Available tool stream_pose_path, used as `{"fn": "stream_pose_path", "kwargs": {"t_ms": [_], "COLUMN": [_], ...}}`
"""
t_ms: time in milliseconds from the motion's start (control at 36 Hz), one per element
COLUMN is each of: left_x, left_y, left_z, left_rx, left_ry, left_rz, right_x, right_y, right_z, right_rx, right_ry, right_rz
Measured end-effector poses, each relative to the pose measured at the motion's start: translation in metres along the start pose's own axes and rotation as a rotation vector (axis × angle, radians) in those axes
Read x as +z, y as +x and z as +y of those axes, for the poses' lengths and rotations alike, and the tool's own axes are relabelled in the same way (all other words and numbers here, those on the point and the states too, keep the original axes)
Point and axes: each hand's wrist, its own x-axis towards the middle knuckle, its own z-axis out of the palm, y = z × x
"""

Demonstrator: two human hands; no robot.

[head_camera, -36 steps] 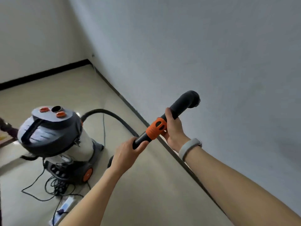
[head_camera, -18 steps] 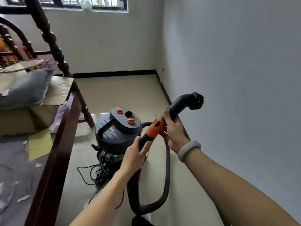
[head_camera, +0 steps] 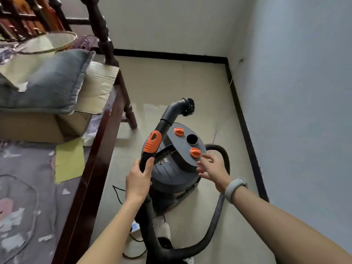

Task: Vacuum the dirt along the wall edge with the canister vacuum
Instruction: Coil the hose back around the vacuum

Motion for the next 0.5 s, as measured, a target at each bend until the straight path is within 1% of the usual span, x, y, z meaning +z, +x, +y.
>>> {"fn": "stream_pose_path", "kwargs": {"t_ms": [111,194,333,444,500], "left_x": [0.013,0.026,0.042,0.054,0.059], "left_y": [0.045,0.072,0.106,0.128,0.136], "left_z": [-0.022,-0.037,-0.057,-0.065,-0.064], "left_rx": [-0.024,-0.024,-0.011,-0.007,0.003], "left_ry": [-0.026,-0.027,0.069,0.090,0.098], "left_rz": [-0.045,-0.069,-0.112,-0.148,-0.138], "right_x": [0.007,0.007,0.001,-0.001,-0.004], "right_y": [0.056,0.094,0.142,0.165,0.173], "right_z": [0.013,0.024,0.042,0.049,0.046], "right_rx": [-0.041,-0.079,-0.147,-0.260,-0.335], "right_ry": [-0.238,-0.518,-1.033,-1.247,-1.394], "right_rz": [0.066,0.080,0.051,0.008,-0.056]}}
